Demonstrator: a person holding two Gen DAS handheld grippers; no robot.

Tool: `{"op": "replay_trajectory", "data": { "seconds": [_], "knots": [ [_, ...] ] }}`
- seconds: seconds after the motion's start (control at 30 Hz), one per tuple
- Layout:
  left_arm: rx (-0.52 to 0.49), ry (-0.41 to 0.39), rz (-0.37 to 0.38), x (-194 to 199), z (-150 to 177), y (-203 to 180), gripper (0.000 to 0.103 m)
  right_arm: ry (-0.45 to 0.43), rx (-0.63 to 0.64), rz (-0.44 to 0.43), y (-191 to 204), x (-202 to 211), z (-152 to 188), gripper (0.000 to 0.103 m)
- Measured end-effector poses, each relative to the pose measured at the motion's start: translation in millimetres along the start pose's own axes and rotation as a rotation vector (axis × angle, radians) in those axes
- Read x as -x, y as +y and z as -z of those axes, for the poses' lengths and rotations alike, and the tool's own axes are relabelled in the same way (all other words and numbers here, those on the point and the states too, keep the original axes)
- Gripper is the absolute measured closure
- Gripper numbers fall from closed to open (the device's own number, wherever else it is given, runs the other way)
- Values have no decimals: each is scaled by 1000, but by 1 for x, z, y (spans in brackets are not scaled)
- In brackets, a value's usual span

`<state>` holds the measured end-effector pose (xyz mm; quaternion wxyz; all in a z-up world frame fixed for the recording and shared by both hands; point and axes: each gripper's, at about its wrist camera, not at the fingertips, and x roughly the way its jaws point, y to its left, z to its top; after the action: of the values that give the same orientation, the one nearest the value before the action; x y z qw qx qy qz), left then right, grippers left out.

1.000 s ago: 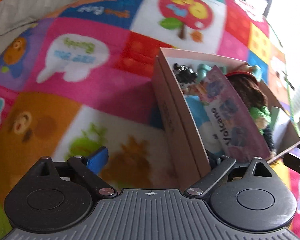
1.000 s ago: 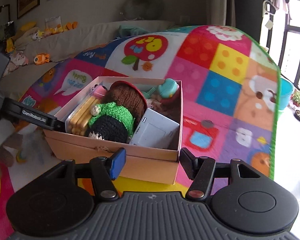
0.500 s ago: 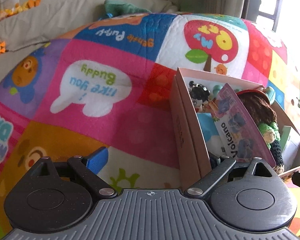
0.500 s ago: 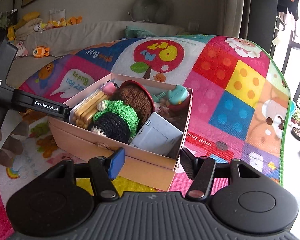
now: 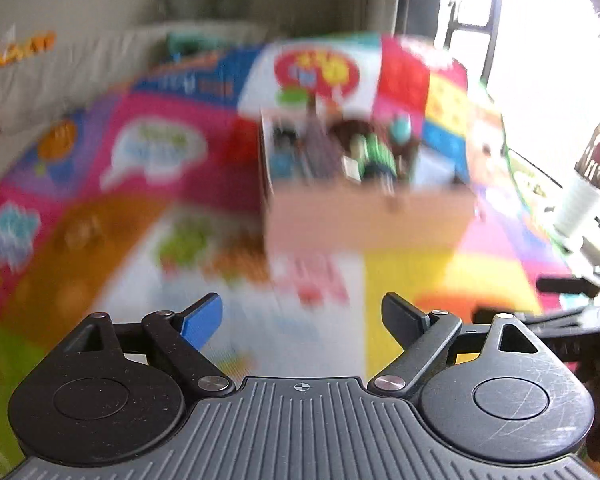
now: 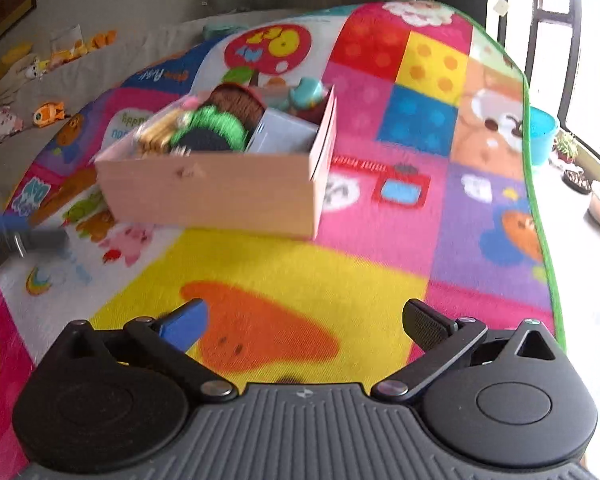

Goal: Organize objects

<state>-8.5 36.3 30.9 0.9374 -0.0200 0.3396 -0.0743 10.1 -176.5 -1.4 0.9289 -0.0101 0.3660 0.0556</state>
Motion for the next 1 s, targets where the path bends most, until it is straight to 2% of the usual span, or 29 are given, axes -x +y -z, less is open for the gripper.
{"op": "replay_trajectory", "data": {
  "seconds": [0.03, 0.07, 0.1, 0.17, 0.3, 0.4, 1.0],
  "knots": [
    [11, 28, -34, -11, 8, -5, 12, 23, 2, 20, 4, -5, 2, 0],
    [12, 35, -72, -19, 13, -9, 11, 6, 0, 27, 6, -5, 4, 0],
    [-26, -22, -108, -21, 19, -16, 8, 15, -2, 28, 6, -6, 2, 0],
    [-75, -31, -169, -28, 18, -29, 7, 13, -14, 26, 5, -8, -1, 0],
    [9, -12, -149, -44, 8, -21, 3, -21, -40, 61, 7, -15, -5, 0],
    [-1, -13, -167, -45, 8, -25, 2, -50, -51, 82, 7, -20, -6, 0],
    [4, -14, -165, -44, 10, -24, 2, -52, -53, 78, 7, -20, -6, 0]
  ]
}}
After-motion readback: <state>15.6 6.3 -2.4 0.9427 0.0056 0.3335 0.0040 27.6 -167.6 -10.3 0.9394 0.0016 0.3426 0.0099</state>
